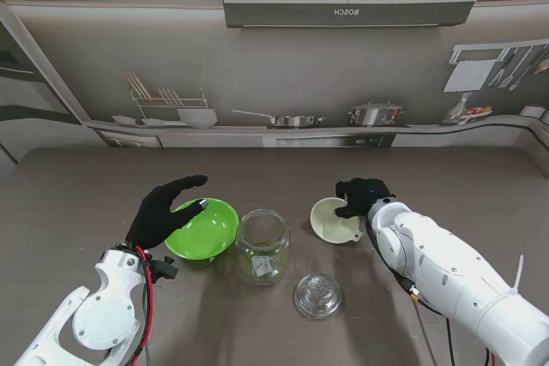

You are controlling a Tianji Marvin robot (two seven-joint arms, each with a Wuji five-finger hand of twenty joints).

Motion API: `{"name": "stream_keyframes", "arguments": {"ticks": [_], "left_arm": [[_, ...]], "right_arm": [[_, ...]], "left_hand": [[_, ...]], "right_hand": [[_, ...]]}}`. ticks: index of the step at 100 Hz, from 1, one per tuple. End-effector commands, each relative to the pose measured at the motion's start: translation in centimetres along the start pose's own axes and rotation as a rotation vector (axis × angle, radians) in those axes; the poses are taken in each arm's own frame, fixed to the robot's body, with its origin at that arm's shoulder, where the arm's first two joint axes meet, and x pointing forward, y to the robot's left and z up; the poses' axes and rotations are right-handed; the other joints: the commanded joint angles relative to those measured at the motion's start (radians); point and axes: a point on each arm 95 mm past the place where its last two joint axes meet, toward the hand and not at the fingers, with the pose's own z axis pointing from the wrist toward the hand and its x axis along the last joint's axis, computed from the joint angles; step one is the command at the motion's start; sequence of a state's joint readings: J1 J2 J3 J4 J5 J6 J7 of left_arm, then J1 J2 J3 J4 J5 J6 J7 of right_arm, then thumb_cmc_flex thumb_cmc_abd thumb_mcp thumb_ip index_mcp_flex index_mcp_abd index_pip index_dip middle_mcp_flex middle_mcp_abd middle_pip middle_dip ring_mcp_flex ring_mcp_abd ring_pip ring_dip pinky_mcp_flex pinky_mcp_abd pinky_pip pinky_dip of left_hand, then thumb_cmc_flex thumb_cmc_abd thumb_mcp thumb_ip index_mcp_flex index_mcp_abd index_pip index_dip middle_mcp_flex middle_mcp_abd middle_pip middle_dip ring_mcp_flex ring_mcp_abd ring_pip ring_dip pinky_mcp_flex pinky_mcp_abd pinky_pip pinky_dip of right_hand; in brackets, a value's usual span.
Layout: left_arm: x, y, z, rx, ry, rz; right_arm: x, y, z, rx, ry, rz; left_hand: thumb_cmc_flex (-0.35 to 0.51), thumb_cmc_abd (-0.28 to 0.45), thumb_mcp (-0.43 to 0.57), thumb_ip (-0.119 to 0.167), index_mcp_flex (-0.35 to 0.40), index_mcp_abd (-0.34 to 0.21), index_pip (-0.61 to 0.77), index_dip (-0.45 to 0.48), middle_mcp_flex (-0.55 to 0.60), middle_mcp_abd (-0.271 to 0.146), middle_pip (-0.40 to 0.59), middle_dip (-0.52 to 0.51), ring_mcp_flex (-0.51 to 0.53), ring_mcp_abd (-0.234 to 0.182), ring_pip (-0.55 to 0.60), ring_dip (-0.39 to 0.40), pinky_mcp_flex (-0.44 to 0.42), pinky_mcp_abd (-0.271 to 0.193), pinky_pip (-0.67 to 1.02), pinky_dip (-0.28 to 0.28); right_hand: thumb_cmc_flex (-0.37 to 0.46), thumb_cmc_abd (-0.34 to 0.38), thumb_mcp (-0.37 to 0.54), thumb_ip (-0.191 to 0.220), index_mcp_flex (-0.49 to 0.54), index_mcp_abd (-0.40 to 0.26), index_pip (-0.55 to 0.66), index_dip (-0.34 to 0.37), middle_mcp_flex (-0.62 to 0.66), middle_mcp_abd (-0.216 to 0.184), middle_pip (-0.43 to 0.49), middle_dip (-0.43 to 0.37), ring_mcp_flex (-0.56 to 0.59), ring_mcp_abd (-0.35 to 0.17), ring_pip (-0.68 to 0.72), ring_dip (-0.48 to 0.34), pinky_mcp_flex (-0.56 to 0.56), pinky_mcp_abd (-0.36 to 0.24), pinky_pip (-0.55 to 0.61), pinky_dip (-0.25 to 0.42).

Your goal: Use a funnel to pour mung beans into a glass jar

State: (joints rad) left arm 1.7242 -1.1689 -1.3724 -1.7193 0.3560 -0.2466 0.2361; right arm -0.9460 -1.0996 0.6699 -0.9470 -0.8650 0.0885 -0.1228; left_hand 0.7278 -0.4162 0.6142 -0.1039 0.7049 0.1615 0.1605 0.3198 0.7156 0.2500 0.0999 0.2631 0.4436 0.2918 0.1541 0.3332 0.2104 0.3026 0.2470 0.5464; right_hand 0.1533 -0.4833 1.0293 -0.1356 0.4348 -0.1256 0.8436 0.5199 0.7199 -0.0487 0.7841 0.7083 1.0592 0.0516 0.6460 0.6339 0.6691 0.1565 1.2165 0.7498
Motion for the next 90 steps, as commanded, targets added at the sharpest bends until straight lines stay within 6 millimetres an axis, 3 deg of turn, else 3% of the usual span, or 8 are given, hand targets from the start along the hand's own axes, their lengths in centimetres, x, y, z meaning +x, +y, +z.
{"name": "stream_keyframes", "arguments": {"ticks": [1, 8, 32, 56, 74, 90], "left_arm": [[0.1, 0.2, 0.0, -0.019, -0.003, -0.006], [0.1, 0.2, 0.0, -0.020, -0.003, -0.006], [0.1, 0.3, 0.0, -0.022, -0.004, -0.007], [0.1, 0.3, 0.0, -0.023, -0.005, -0.008], [0.1, 0.3, 0.0, -0.026, -0.006, -0.008], [0.1, 0.3, 0.0, -0.028, -0.006, -0.008]], "right_arm": [[0.2, -0.2, -0.2, 0.019, 0.005, -0.006], [0.1, -0.2, -0.2, 0.024, 0.004, -0.015], [-0.1, 0.0, -0.4, 0.036, -0.003, -0.016], [-0.4, 0.6, -0.5, 0.033, -0.008, -0.003], [-0.5, 1.1, -0.6, 0.024, -0.011, 0.003], [-0.7, 1.6, -0.9, 0.013, -0.003, -0.003]], "left_hand": [[0.019, 0.030, -0.016, 0.031, 0.004, -0.013, -0.005, -0.007, 0.007, 0.001, -0.008, -0.004, 0.015, -0.001, -0.011, -0.012, -0.017, -0.017, -0.027, -0.005], [0.019, 0.029, -0.016, 0.032, 0.004, -0.014, -0.005, -0.007, 0.008, 0.002, -0.007, -0.004, 0.015, -0.001, -0.011, -0.012, -0.016, -0.018, -0.027, -0.004], [0.019, 0.030, -0.017, 0.032, 0.003, -0.012, -0.006, -0.007, 0.007, 0.000, -0.008, -0.004, 0.014, -0.002, -0.011, -0.012, -0.017, -0.018, -0.027, -0.004], [0.019, 0.030, -0.018, 0.032, 0.006, -0.013, -0.004, -0.006, 0.007, 0.000, -0.008, -0.004, 0.015, -0.001, -0.012, -0.012, -0.018, -0.017, -0.028, -0.004], [0.019, 0.031, -0.020, 0.032, 0.005, -0.014, -0.004, -0.006, 0.007, -0.001, -0.007, -0.004, 0.015, -0.002, -0.012, -0.012, -0.020, -0.017, -0.028, -0.004], [0.020, 0.031, -0.020, 0.032, 0.002, -0.014, -0.006, -0.007, 0.007, -0.001, -0.007, -0.004, 0.016, -0.001, -0.012, -0.012, -0.019, -0.016, -0.028, -0.004]], "right_hand": [[-0.037, 0.010, -0.036, 0.035, -0.055, 0.024, -0.013, 0.024, -0.066, 0.024, -0.013, -0.025, -0.047, 0.038, -0.016, -0.025, -0.027, 0.054, -0.017, -0.013], [-0.041, 0.014, -0.067, 0.040, -0.095, 0.039, -0.023, 0.021, -0.111, 0.033, -0.022, -0.047, -0.076, 0.045, -0.028, -0.042, -0.040, 0.055, -0.028, -0.015], [-0.043, 0.009, -0.163, 0.048, -0.222, 0.065, -0.081, -0.003, -0.290, 0.089, -0.092, -0.158, -0.219, 0.141, -0.185, -0.166, -0.100, 0.107, -0.094, -0.027], [-0.046, 0.033, -0.315, 0.083, -0.292, 0.062, -0.143, -0.023, -0.389, 0.103, -0.159, -0.257, -0.313, 0.215, -0.330, -0.281, -0.140, 0.168, -0.183, -0.057], [-0.092, -0.020, -0.260, 0.088, -0.299, 0.062, -0.157, -0.027, -0.396, 0.099, -0.174, -0.283, -0.344, 0.225, -0.368, -0.315, -0.165, 0.185, -0.231, -0.082], [-0.115, -0.016, -0.246, 0.086, -0.305, 0.063, -0.169, -0.033, -0.411, 0.094, -0.184, -0.291, -0.386, 0.214, -0.394, -0.331, -0.226, 0.186, -0.291, -0.109]]}}
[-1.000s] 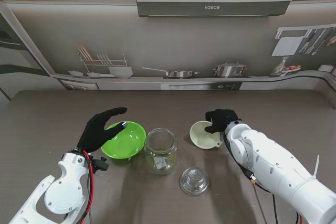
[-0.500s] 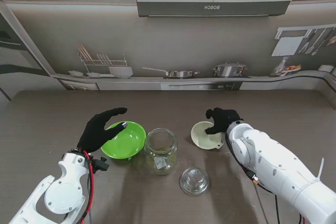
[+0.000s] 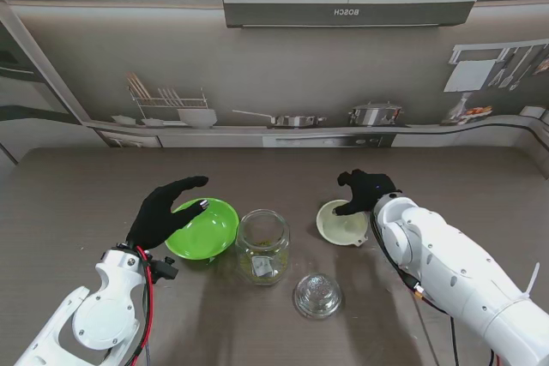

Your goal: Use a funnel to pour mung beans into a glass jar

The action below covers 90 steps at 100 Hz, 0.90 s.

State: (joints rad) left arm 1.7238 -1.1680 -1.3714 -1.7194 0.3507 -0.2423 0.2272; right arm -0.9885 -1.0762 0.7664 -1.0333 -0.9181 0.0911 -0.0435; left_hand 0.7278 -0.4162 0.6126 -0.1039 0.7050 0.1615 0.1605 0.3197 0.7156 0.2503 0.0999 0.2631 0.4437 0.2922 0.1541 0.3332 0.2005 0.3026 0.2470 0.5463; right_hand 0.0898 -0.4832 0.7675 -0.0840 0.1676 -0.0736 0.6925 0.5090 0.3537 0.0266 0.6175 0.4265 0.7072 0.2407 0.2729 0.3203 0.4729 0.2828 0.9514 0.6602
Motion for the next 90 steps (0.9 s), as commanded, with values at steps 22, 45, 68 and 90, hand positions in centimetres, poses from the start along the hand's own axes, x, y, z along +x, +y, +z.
{"name": "stream_keyframes", "arguments": {"ticks": [22, 45, 68, 90], "left_arm": [[0.1, 0.2, 0.0, -0.020, -0.001, -0.004], [0.1, 0.3, 0.0, -0.022, -0.001, -0.005], [0.1, 0.3, 0.0, -0.024, -0.002, -0.006], [0.1, 0.3, 0.0, -0.024, -0.005, -0.007]], "right_arm": [[0.2, 1.5, -1.3, -0.042, 0.033, -0.001], [0.8, 3.1, -3.2, -0.103, 0.061, 0.040], [2.4, 4.2, -6.1, -0.160, 0.107, 0.098], [4.3, 4.2, -9.4, -0.136, 0.182, 0.200]], "left_hand": [[0.022, 0.030, -0.020, 0.032, 0.001, -0.012, -0.006, -0.007, 0.006, 0.002, -0.008, -0.004, 0.015, -0.001, -0.012, -0.012, -0.010, -0.016, -0.028, -0.003], [0.022, 0.032, -0.022, 0.032, 0.003, -0.014, -0.005, -0.006, 0.006, 0.000, -0.008, -0.004, 0.017, -0.002, -0.012, -0.011, -0.009, -0.016, -0.028, -0.003], [0.023, 0.031, -0.022, 0.033, -0.001, -0.014, -0.007, -0.007, 0.004, 0.001, -0.008, -0.004, 0.013, 0.002, -0.014, -0.012, -0.013, -0.014, -0.029, -0.003], [0.020, 0.033, -0.023, 0.033, 0.000, -0.014, -0.006, -0.007, 0.001, -0.003, -0.009, -0.004, 0.012, 0.002, -0.015, -0.012, -0.016, -0.012, -0.031, -0.003]], "right_hand": [[-0.077, 0.001, 0.013, 0.032, -0.040, 0.016, -0.028, -0.026, -0.059, 0.021, -0.021, -0.011, -0.068, 0.013, -0.040, -0.028, -0.072, 0.060, -0.072, -0.042], [-0.102, 0.029, 0.004, 0.025, -0.026, 0.003, -0.035, -0.030, -0.040, 0.022, -0.024, -0.014, -0.052, 0.005, -0.034, -0.028, -0.064, 0.054, -0.071, -0.044], [-0.083, 0.017, 0.003, 0.022, 0.023, -0.021, -0.047, -0.024, 0.034, 0.018, -0.029, -0.013, 0.004, -0.008, -0.006, -0.011, -0.006, 0.029, -0.019, -0.023], [-0.021, -0.038, 0.017, 0.033, 0.086, -0.049, -0.062, -0.002, 0.101, 0.004, -0.045, -0.003, 0.067, -0.026, 0.035, 0.029, 0.035, 0.012, 0.044, 0.012]]}}
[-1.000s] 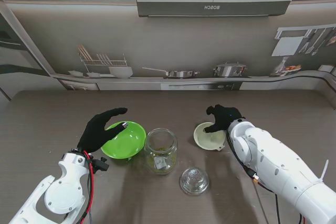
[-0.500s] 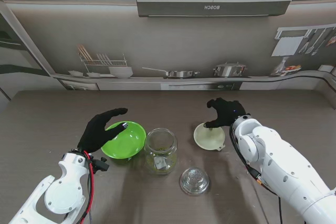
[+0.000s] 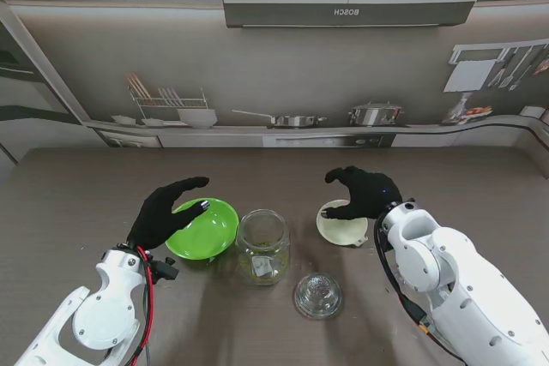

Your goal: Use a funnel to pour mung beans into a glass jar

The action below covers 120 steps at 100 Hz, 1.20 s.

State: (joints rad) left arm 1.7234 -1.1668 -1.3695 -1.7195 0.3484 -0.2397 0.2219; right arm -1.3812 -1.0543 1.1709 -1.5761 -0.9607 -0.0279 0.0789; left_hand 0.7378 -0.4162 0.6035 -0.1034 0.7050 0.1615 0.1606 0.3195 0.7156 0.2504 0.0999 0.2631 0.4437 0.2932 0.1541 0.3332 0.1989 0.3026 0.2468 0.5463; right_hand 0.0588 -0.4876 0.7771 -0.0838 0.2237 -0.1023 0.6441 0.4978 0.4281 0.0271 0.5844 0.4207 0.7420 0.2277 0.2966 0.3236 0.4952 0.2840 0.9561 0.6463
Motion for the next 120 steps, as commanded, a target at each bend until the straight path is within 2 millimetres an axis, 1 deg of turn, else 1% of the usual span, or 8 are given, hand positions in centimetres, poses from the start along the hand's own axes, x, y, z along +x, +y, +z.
{"name": "stream_keyframes", "arguments": {"ticks": [1, 24, 45, 59, 68, 80, 95, 120], "left_arm": [[0.1, 0.2, 0.0, -0.018, -0.003, -0.006], [0.1, 0.1, -0.1, -0.015, -0.004, -0.007], [0.1, 0.1, 0.0, -0.017, -0.003, -0.011], [0.1, 0.1, 0.0, -0.020, -0.003, -0.012], [0.1, 0.1, -0.1, -0.019, -0.004, -0.011], [0.1, 0.0, -0.1, -0.017, -0.004, -0.011], [0.1, -0.1, -0.1, -0.015, -0.004, -0.010], [0.1, -0.1, -0.2, -0.016, -0.005, -0.011]], "right_arm": [[1.4, -1.0, -1.1, 0.030, 0.043, 0.020], [2.9, -2.2, -4.2, 0.093, 0.121, 0.107], [3.7, -3.9, -6.0, 0.145, 0.184, 0.086], [4.1, -5.2, -6.4, 0.185, 0.214, 0.067], [4.3, -6.1, -6.4, 0.202, 0.225, 0.065], [4.7, -6.9, -6.5, 0.216, 0.248, 0.043], [5.3, -8.1, -6.7, 0.239, 0.269, 0.036], [5.5, -9.5, -6.7, 0.261, 0.278, 0.010]], "left_hand": [[0.011, 0.033, -0.014, 0.032, 0.001, -0.014, -0.006, -0.007, 0.002, -0.002, -0.009, -0.004, 0.012, 0.002, -0.015, -0.012, -0.014, -0.012, -0.030, -0.003], [0.011, 0.033, -0.015, 0.032, 0.000, -0.017, -0.006, -0.007, 0.002, -0.001, -0.009, -0.004, 0.013, 0.002, -0.015, -0.012, -0.014, -0.011, -0.030, -0.002], [0.012, 0.034, -0.016, 0.033, 0.001, -0.015, -0.006, -0.006, 0.000, 0.001, -0.009, -0.005, 0.011, 0.005, -0.017, -0.012, -0.017, -0.010, -0.031, -0.002], [0.012, 0.035, -0.018, 0.033, 0.001, -0.017, -0.006, -0.006, 0.000, -0.001, -0.009, -0.005, 0.011, 0.005, -0.017, -0.012, -0.021, -0.006, -0.033, -0.002], [0.013, 0.035, -0.018, 0.033, -0.002, -0.017, -0.007, -0.007, 0.000, 0.001, -0.009, -0.005, 0.012, 0.008, -0.018, -0.012, -0.020, -0.005, -0.033, -0.002], [0.013, 0.036, -0.020, 0.033, 0.001, -0.019, -0.006, -0.006, 0.000, 0.000, -0.009, -0.005, 0.011, 0.008, -0.018, -0.012, -0.021, -0.005, -0.033, -0.002], [0.013, 0.036, -0.021, 0.034, -0.003, -0.018, -0.007, -0.007, 0.001, 0.001, -0.009, -0.004, 0.012, 0.007, -0.018, -0.012, -0.021, -0.005, -0.033, -0.001], [0.013, 0.037, -0.022, 0.034, -0.003, -0.018, -0.007, -0.007, 0.001, -0.002, -0.009, -0.004, 0.013, 0.007, -0.018, -0.011, -0.024, -0.003, -0.034, -0.001]], "right_hand": [[0.013, -0.036, 0.008, 0.033, 0.033, -0.021, -0.014, 0.011, 0.030, 0.003, -0.013, 0.004, 0.036, -0.012, 0.014, 0.028, 0.014, 0.010, 0.041, 0.028], [0.057, -0.076, 0.018, 0.041, 0.073, -0.044, -0.018, 0.047, 0.074, 0.003, -0.001, 0.047, 0.095, -0.038, 0.080, 0.094, 0.050, -0.018, 0.108, 0.077], [0.068, -0.096, 0.028, 0.050, 0.074, -0.060, -0.023, 0.064, 0.077, 0.000, 0.013, 0.075, 0.111, -0.059, 0.141, 0.144, 0.069, -0.042, 0.161, 0.115], [0.075, -0.107, 0.035, 0.056, 0.072, -0.065, -0.022, 0.077, 0.059, -0.002, 0.031, 0.099, 0.113, -0.071, 0.179, 0.173, 0.069, -0.045, 0.165, 0.124], [0.088, -0.121, 0.043, 0.061, 0.071, -0.068, -0.004, 0.098, 0.048, -0.004, 0.053, 0.120, 0.107, -0.074, 0.217, 0.198, 0.064, -0.048, 0.172, 0.135], [0.102, -0.143, 0.062, 0.074, 0.061, -0.074, 0.025, 0.121, 0.032, -0.008, 0.079, 0.145, 0.101, -0.088, 0.269, 0.228, 0.063, -0.050, 0.178, 0.145], [0.125, -0.172, 0.086, 0.089, 0.037, -0.072, 0.032, 0.130, 0.004, -0.008, 0.115, 0.175, 0.089, -0.092, 0.322, 0.258, 0.061, -0.050, 0.190, 0.157], [0.154, -0.207, 0.108, 0.121, 0.010, -0.074, 0.052, 0.148, -0.045, -0.005, 0.147, 0.203, 0.054, -0.091, 0.349, 0.273, 0.049, -0.050, 0.194, 0.170]]}}
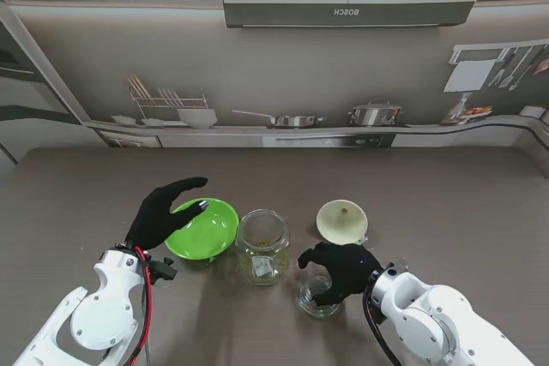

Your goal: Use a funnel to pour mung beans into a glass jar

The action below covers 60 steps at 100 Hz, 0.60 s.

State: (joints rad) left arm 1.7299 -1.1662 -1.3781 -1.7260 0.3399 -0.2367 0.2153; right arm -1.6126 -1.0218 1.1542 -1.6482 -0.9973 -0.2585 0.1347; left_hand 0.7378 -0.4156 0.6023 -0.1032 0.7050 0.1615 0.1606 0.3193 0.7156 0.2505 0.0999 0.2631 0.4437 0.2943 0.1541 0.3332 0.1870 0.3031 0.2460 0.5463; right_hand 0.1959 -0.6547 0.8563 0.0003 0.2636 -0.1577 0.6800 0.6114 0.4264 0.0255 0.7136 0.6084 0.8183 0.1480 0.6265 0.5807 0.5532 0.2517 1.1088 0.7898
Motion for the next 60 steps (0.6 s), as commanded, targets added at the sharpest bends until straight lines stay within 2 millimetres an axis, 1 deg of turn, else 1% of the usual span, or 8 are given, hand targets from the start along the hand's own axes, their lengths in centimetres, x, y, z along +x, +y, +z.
{"name": "stream_keyframes", "arguments": {"ticks": [1, 14, 37, 52, 60], "left_arm": [[0.2, 0.2, -0.1, -0.017, 0.001, -0.005], [0.1, 0.1, -0.1, -0.017, 0.002, -0.005], [0.1, 0.2, 0.0, -0.023, 0.002, -0.007], [0.0, 0.2, 0.0, -0.023, 0.001, -0.008], [0.0, 0.2, -0.1, -0.023, 0.001, -0.009]], "right_arm": [[0.1, -0.9, 0.0, 0.034, 0.003, -0.001], [0.0, -1.4, 0.0, 0.043, -0.003, -0.025], [-0.3, -2.1, 0.2, 0.049, -0.013, -0.035], [-0.4, -2.7, 0.4, 0.040, -0.013, -0.037], [-0.5, -3.0, 0.6, 0.037, -0.014, -0.035]], "left_hand": [[0.013, 0.037, -0.021, 0.034, -0.004, -0.018, -0.008, -0.006, 0.001, -0.001, -0.009, -0.004, 0.013, 0.005, -0.019, -0.011, -0.012, -0.003, -0.033, -0.001], [0.013, 0.038, -0.021, 0.034, 0.005, -0.017, -0.004, -0.005, 0.001, 0.000, -0.009, -0.004, 0.013, 0.007, -0.019, -0.011, -0.012, -0.003, -0.034, -0.001], [0.012, 0.040, -0.024, 0.034, 0.002, -0.021, -0.005, -0.005, 0.000, -0.001, -0.009, -0.004, 0.013, 0.005, -0.019, -0.011, -0.014, -0.002, -0.034, -0.001], [0.013, 0.041, -0.026, 0.034, -0.001, -0.019, -0.006, -0.006, 0.001, 0.000, -0.009, -0.004, 0.014, 0.007, -0.020, -0.011, -0.016, -0.001, -0.035, -0.001], [0.013, 0.042, -0.026, 0.035, 0.003, -0.019, -0.005, -0.005, 0.000, -0.001, -0.010, -0.005, 0.014, 0.009, -0.020, -0.011, -0.016, 0.000, -0.035, -0.001]], "right_hand": [[0.018, -0.042, 0.029, 0.040, -0.032, -0.018, 0.018, 0.036, -0.047, -0.004, 0.022, 0.018, -0.025, -0.012, 0.023, 0.018, -0.010, -0.017, 0.042, 0.028], [0.024, -0.053, 0.037, 0.058, -0.043, -0.016, 0.032, 0.046, -0.068, 0.000, 0.043, 0.033, -0.031, -0.020, 0.053, 0.033, -0.010, -0.022, 0.052, 0.039], [0.060, -0.085, 0.042, 0.078, -0.056, -0.011, 0.079, 0.069, -0.080, -0.002, 0.085, 0.058, -0.028, -0.016, 0.089, 0.047, 0.007, -0.014, 0.069, 0.053], [0.099, -0.114, 0.040, 0.085, -0.053, -0.015, 0.148, 0.092, -0.061, -0.011, 0.141, 0.090, 0.014, -0.040, 0.165, 0.078, 0.053, -0.021, 0.105, 0.064], [0.119, -0.130, 0.043, 0.077, -0.049, -0.020, 0.202, 0.105, -0.047, -0.022, 0.182, 0.117, 0.044, -0.060, 0.225, 0.102, 0.081, -0.029, 0.129, 0.066]]}}
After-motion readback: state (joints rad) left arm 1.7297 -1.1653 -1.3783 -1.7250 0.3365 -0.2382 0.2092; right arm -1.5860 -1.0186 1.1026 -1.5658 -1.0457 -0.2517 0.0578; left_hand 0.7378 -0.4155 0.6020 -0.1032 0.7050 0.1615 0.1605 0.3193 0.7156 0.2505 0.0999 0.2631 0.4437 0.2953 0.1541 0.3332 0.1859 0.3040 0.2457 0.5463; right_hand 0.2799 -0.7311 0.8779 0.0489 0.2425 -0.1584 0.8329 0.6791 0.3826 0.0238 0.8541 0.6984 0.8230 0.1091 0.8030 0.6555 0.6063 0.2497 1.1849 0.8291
